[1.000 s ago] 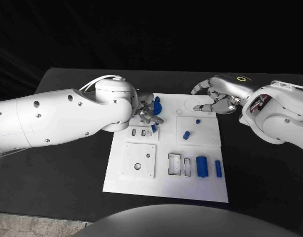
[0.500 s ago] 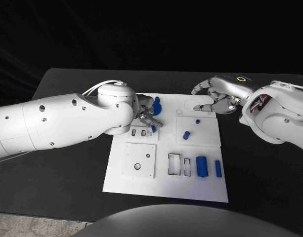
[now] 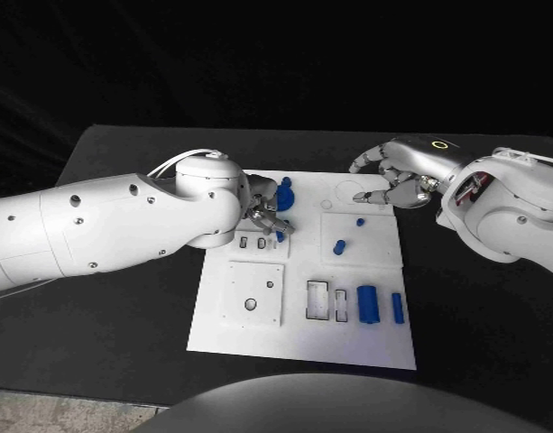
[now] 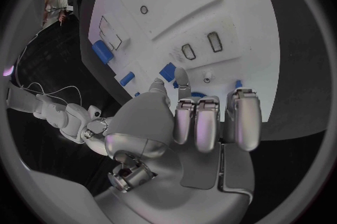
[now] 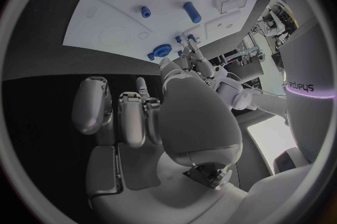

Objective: Assemble the parts on the task board

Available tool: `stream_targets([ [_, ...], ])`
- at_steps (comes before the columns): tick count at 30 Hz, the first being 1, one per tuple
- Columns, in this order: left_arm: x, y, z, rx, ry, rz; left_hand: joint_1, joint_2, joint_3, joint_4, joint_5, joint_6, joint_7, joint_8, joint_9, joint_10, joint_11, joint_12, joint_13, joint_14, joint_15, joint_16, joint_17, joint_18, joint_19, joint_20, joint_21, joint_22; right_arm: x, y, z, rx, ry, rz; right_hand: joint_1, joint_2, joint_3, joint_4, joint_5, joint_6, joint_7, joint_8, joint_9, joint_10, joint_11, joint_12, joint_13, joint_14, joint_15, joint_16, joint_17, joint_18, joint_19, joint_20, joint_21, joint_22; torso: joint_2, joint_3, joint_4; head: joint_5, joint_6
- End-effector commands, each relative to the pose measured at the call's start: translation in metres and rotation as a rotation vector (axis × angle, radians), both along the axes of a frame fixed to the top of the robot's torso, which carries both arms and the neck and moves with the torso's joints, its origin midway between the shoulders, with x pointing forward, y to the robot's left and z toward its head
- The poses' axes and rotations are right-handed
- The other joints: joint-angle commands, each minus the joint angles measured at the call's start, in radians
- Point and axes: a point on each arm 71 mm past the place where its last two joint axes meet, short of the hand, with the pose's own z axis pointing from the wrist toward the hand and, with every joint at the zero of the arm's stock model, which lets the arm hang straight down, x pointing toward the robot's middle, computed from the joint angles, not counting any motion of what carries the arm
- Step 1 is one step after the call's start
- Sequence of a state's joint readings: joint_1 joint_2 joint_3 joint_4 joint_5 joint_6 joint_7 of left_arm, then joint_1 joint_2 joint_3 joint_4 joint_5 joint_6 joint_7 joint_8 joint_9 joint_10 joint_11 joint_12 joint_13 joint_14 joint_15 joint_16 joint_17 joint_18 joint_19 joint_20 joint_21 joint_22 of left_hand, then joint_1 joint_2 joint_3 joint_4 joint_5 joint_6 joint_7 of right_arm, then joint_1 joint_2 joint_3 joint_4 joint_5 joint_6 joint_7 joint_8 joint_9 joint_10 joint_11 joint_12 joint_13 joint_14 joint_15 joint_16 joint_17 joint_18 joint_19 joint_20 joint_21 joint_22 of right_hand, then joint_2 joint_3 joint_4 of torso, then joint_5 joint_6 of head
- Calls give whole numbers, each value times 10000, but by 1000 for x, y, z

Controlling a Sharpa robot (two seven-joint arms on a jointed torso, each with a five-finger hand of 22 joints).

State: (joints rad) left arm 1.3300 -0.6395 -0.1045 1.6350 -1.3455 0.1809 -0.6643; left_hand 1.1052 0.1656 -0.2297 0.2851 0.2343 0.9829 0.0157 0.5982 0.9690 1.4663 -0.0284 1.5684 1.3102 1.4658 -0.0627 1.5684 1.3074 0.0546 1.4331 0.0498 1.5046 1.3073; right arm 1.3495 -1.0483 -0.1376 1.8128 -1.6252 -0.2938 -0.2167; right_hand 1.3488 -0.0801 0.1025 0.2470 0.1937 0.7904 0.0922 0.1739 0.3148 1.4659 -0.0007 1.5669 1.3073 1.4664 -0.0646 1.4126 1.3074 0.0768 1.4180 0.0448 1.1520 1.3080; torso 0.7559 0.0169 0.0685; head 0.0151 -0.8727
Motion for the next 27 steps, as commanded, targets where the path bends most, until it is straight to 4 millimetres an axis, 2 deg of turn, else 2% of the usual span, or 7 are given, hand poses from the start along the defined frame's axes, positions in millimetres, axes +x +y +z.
stream_targets([
  [1,-2,-1,-1,121,95,-102,49,27,38,32,-50,74,23,-74,12,1045,-81,24,2606,1050,-92,24,2634,-145,-10,-59,-55,1233,0,0,-2,-139,86,4,31,99,-1,-42,64,-21,-10,-21,-14,1049,-30,39,2635,592,-35,-7,630,99,-69,-16,-43,1156,-1,-8,5,4,1],
  [5,-4,-3,-1,44,102,-151,165,21,86,-6,106,107,3,-326,-20,1045,-107,24,2606,1050,-124,24,2634,-136,-40,-94,-86,1205,0,0,-2,-172,126,-15,55,138,15,-62,124,-10,-2,-21,-26,1049,-24,39,2635,592,-29,-10,624,101,-71,-15,-60,1156,8,-20,-3,-8,1],
  [9,-4,-3,-2,14,128,-134,248,11,125,-13,223,144,7,-552,-73,1045,-111,24,2606,1050,-133,24,2634,-121,-95,-111,-129,1153,0,0,-3,-201,161,-36,88,168,31,-93,192,1,4,-21,-40,1049,-19,39,2635,589,-24,-19,613,102,-73,-12,-76,1157,5,-15,-6,-3,1],
  [17,-2,-2,-3,-9,200,-63,510,-42,268,-25,671,252,39,-1166,-211,1045,-92,24,2606,1050,-126,24,2634,-62,-308,-116,-296,952,0,-1,-4,-220,184,-77,142,214,59,-148,337,33,10,-15,-64,1049,-14,39,2635,578,-18,-50,573,110,-85,-6,-129,1152,9,-13,10,-25,1],
  [21,-1,-3,-4,-36,256,-34,581,-60,325,-18,782,275,72,-1459,-309,1045,-68,24,2606,1050,-110,24,2634,-44,-376,-104,-357,891,0,0,-4,-213,185,-71,168,233,72,-173,405,48,13,-14,-75,1049,-11,39,2635,573,-15,-62,559,114,-92,-4,-154,1150,12,-19,-7,-21,1],
  [27,0,-3,-6,-48,379,29,795,-111,474,-61,1173,380,90,-1834,-419,1045,-49,24,2606,1050,-92,24,2634,-50,-343,-87,-366,931,0,1,-4,-216,217,-67,224,261,103,-232,571,78,17,-12,-101,1049,-8,39,2635,567,-13,-71,548,118,-98,0,-186,1151,8,-17,-9,-45,1],
])
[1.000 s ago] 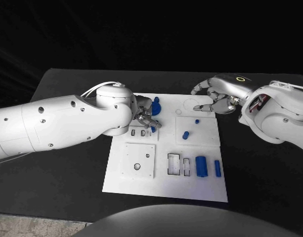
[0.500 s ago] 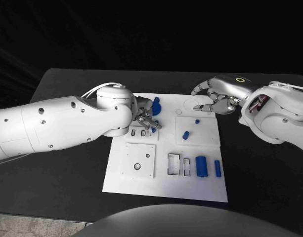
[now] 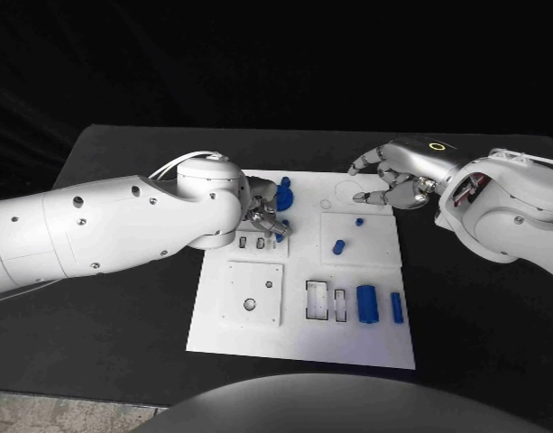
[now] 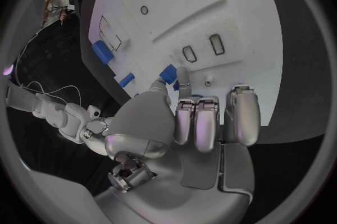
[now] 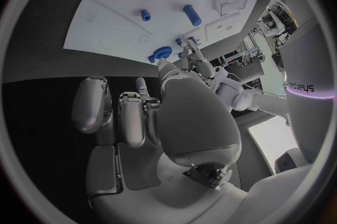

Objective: Assemble the parts on the task board

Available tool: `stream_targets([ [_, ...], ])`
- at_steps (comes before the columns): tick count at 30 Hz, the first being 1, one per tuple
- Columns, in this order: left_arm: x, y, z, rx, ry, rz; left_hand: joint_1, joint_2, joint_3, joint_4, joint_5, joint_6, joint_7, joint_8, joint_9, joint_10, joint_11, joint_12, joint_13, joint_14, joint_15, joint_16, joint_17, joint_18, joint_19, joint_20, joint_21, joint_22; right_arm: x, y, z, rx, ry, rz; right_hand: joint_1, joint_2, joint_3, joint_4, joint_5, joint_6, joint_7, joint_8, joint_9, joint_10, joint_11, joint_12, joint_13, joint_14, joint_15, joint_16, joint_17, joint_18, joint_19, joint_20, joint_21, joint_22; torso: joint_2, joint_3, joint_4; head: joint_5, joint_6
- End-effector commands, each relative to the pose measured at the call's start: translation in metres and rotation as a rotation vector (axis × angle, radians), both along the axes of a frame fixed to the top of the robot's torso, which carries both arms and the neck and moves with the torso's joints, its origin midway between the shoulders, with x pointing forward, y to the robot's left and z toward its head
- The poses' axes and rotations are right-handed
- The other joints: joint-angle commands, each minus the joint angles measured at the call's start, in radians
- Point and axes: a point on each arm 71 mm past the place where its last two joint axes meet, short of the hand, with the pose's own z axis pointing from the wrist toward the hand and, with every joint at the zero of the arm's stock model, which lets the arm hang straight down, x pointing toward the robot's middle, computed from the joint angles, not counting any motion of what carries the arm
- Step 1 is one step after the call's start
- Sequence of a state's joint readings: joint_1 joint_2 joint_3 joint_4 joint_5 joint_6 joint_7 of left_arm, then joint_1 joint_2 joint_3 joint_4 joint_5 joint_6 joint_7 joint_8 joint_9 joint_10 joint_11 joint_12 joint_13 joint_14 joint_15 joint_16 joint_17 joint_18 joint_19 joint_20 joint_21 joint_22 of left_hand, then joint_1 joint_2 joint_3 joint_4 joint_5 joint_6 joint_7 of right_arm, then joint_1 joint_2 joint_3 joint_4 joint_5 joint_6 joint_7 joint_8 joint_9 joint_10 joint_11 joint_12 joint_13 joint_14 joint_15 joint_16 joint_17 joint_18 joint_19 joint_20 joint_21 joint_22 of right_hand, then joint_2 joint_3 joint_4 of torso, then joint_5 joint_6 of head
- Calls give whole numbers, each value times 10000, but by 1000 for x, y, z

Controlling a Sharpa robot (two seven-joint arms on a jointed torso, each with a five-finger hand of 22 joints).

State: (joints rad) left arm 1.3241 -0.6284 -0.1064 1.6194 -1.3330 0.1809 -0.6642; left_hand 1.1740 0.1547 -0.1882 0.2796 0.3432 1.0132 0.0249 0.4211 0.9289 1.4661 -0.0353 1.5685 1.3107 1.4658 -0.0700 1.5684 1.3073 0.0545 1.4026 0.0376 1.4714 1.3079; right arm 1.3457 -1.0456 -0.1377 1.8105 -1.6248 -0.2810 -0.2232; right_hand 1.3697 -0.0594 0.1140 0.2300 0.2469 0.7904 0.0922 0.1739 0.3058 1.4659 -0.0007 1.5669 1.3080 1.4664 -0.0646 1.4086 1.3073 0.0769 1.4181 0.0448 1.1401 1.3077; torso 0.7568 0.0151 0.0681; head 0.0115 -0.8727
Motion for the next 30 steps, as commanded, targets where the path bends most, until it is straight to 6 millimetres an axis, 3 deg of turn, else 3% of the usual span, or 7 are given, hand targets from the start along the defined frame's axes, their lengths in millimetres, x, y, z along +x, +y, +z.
stream_targets([
  [1,-1,-1,-2,-27,257,-28,139,-16,80,-14,130,96,-4,-102,-25,1047,20,23,2601,1050,-19,24,2635,-50,-32,36,-34,933,0,1,-1,-120,86,-23,17,55,-11,-64,47,79,17,-12,-12,1049,-8,39,2628,567,-13,-33,548,117,-98,0,-68,1155,-1,4,-5,-12,1],
  [10,-1,0,-5,-78,494,19,294,-88,180,-54,289,257,-38,-226,-25,1047,-6,23,2601,1050,-36,24,2635,-69,55,30,2,1017,0,-1,-2,-119,182,-112,64,75,20,-119,207,98,26,-18,-42,1049,-4,39,2628,561,-10,-48,529,121,-102,3,-99,1158,-14,3,9,-10,1],
  [22,-2,2,-6,-233,757,125,952,-345,641,-346,983,440,-124,-566,40,1047,-88,23,2601,1050,-112,24,2635,-75,115,-38,-5,1080,1,-1,-4,-137,349,-208,156,105,87,-214,422,117,43,-32,-88,1049,6,39,2628,556,-5,-64,506,125,-104,8,-135,1165,-14,-10,16,-8,1],
  [30,-1,2,-6,-383,748,190,1072,-398,764,-398,1047,458,-133,-633,62,1047,-102,23,2601,1050,-125,24,2635,-71,104,-49,-22,1070,2,-2,-5,-177,427,-253,177,113,106,-237,472,123,49,-36,-99,1049,10,39,2628,554,-2,-74,493,126,-104,8,-144,1167,-15,-14,9,28,1],
])
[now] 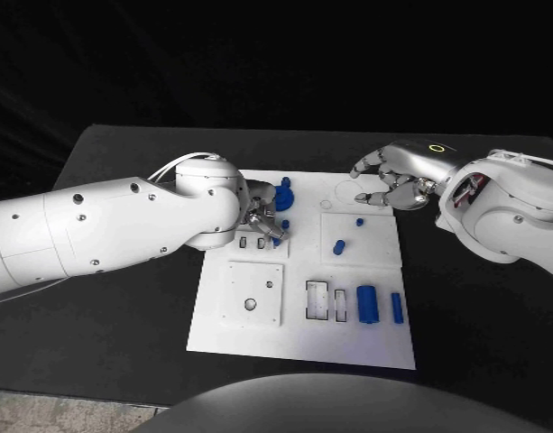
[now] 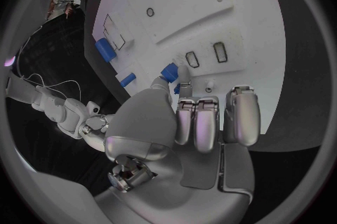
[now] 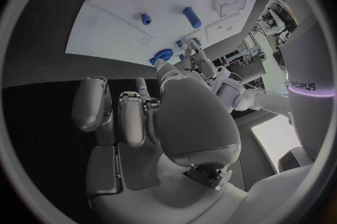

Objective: Assemble the parts on the task board

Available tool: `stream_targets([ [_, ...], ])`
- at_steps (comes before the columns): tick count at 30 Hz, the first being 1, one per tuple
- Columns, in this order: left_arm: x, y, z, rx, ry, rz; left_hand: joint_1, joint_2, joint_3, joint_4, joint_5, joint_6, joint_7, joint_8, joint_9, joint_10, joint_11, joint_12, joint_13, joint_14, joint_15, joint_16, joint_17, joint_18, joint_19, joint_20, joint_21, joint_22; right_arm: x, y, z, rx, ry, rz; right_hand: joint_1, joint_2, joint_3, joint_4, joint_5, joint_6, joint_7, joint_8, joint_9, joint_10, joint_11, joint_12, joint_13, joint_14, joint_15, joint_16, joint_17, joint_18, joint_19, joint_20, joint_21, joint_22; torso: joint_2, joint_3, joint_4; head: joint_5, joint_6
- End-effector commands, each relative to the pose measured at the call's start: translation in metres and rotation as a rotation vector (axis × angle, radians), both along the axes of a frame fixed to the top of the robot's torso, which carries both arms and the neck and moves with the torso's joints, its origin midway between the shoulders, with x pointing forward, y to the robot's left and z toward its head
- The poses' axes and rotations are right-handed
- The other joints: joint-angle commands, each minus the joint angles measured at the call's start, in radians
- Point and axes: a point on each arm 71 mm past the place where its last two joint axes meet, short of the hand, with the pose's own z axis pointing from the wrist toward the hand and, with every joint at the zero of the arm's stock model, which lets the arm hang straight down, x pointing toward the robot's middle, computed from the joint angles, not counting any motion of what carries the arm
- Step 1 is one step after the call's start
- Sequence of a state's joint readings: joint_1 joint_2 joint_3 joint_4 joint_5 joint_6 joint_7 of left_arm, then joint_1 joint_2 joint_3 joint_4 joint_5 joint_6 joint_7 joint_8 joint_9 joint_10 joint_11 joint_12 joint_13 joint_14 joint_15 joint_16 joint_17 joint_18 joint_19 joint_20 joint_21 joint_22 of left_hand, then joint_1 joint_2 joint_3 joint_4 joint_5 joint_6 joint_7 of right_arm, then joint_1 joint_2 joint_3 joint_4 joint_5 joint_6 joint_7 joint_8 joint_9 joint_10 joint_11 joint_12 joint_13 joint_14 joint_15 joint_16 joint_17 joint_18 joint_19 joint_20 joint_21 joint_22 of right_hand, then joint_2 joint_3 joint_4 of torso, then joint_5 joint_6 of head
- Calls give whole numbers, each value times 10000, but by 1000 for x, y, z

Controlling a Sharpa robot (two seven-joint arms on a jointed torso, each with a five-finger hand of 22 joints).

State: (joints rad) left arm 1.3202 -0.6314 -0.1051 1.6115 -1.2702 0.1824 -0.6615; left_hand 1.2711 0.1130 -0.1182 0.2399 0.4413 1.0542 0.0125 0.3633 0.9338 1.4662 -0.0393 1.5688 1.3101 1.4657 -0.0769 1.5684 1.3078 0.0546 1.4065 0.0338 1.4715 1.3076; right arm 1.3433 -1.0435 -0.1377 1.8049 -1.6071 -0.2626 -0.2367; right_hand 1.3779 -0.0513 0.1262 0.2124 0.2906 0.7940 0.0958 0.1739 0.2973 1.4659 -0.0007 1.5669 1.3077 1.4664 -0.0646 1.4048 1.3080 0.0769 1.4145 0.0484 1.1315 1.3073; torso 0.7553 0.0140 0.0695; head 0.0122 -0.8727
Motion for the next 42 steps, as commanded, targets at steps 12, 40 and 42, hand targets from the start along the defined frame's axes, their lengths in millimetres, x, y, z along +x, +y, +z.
stream_targets([
  [12,-1,1,-1,-325,47,55,265,-65,269,-68,113,79,-22,-134,59,1045,-75,20,2607,1051,-72,24,2629,-73,73,-28,-34,1083,1,-1,-3,-174,187,-85,116,32,1,-87,86,103,22,-33,-23,1049,14,39,2631,545,1,-66,449,131,-77,-26,-91,1164,6,-7,-6,43,1],
  [40,0,22,-2,125,69,224,238,-160,489,39,69,-9,39,-338,75,1045,-35,20,2607,1051,-49,24,2629,-34,-71,-22,-153,955,1,-4,-5,-323,383,-201,127,24,8,-105,113,106,24,-36,-32,1049,17,39,2631,511,4,-177,312,159,-128,-24,-235,1121,-2,-4,-1,83,1],
  [42,-1,23,-2,156,146,227,242,-161,499,40,66,-3,37,-339,78,1045,-35,20,2607,1051,-48,24,2629,-35,-68,-22,-151,959,1,-4,-5,-336,406,-214,127,24,8,-105,113,106,24,-36,-32,1049,17,39,2631,511,4,-177,312,159,-128,-24,-235,1121,-1,-7,-9,91,1],
])
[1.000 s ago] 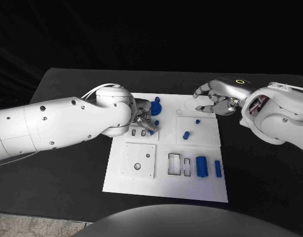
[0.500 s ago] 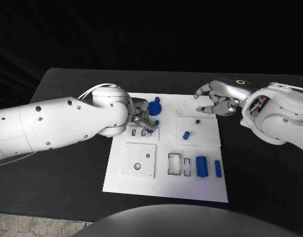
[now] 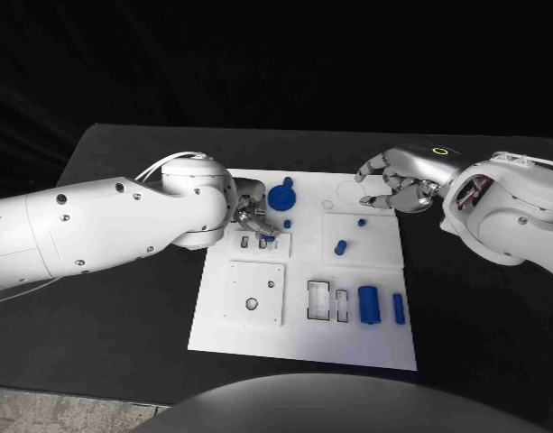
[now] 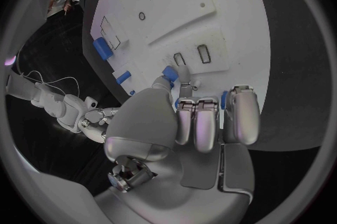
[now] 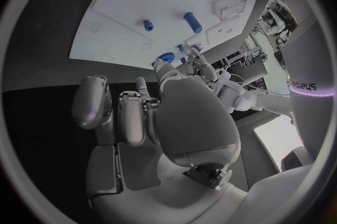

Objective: Assemble the parts on the task board

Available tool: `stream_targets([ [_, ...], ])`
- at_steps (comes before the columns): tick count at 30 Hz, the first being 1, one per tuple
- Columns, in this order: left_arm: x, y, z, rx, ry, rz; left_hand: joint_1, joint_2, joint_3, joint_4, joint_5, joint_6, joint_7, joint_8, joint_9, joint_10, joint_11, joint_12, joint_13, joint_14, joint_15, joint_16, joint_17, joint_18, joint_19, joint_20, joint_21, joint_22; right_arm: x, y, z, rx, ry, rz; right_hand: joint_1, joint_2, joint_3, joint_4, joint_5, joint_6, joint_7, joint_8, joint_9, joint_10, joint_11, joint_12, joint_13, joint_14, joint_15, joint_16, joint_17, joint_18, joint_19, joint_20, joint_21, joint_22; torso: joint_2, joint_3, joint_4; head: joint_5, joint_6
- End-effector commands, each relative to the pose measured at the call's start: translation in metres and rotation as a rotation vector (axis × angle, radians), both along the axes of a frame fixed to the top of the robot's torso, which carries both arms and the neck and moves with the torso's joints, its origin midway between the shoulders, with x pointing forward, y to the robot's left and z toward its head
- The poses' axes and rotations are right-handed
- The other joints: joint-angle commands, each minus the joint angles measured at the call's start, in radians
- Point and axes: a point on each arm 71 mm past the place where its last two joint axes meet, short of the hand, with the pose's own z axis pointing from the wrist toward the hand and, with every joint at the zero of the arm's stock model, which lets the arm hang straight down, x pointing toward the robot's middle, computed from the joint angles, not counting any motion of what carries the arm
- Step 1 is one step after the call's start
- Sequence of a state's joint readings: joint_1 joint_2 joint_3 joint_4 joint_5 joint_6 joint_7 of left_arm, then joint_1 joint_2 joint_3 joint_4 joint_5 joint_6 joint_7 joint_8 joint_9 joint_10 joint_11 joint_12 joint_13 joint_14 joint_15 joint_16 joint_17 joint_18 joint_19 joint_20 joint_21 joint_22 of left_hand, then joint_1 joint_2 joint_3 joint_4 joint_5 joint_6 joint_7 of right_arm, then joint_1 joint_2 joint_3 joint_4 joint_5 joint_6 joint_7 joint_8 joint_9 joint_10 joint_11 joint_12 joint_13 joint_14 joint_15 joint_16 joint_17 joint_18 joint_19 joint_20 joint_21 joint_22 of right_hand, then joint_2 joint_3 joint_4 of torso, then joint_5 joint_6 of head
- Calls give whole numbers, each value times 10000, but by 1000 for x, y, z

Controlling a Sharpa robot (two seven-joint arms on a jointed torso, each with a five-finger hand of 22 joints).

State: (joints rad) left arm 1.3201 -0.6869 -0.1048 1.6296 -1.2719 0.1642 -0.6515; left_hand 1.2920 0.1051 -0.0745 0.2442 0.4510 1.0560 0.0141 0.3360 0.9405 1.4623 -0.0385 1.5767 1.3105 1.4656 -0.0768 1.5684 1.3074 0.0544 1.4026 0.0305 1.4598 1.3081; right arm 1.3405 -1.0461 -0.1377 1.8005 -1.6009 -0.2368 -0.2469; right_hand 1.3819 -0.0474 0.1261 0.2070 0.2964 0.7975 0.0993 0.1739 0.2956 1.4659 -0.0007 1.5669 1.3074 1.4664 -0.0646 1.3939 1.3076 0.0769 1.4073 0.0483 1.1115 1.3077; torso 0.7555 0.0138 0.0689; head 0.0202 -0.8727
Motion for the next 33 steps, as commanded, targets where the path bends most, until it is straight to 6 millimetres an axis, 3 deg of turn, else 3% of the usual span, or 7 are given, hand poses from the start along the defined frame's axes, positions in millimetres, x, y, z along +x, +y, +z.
stream_targets([
  [1,-2,1,-3,263,281,-143,39,-84,74,-6,-33,-14,18,-67,13,1085,-44,-59,2603,1052,-48,24,2634,-34,-26,12,-32,958,0,-1,-2,-176,155,-75,88,-16,11,-51,57,71,-11,-36,-16,1049,17,39,2634,506,5,-80,301,162,-62,-22,-51,1112,-4,-6,-4,13,1],
  [12,-4,9,-3,340,497,-109,81,-145,147,-25,-65,15,10,-93,35,1085,-48,-59,2603,1052,-47,24,2634,-25,-55,16,-60,932,1,-2,-4,-265,274,-160,95,-17,18,-63,69,75,-10,-38,-22,1049,20,39,2634,481,7,-153,214,183,-102,-20,-162,1078,-5,7,0,47,1],
  [33,-3,13,-2,389,506,-96,203,-299,373,-80,-204,1,23,-223,80,1085,-38,-59,2603,1052,-37,24,2634,-5,-132,26,-135,876,1,-2,-6,-335,460,-234,112,-26,40,-97,80,63,-6,-56,-48,1049,27,39,2634,434,15,-270,85,213,-169,-12,-341,1025,2,-1,-6,48,1],
])
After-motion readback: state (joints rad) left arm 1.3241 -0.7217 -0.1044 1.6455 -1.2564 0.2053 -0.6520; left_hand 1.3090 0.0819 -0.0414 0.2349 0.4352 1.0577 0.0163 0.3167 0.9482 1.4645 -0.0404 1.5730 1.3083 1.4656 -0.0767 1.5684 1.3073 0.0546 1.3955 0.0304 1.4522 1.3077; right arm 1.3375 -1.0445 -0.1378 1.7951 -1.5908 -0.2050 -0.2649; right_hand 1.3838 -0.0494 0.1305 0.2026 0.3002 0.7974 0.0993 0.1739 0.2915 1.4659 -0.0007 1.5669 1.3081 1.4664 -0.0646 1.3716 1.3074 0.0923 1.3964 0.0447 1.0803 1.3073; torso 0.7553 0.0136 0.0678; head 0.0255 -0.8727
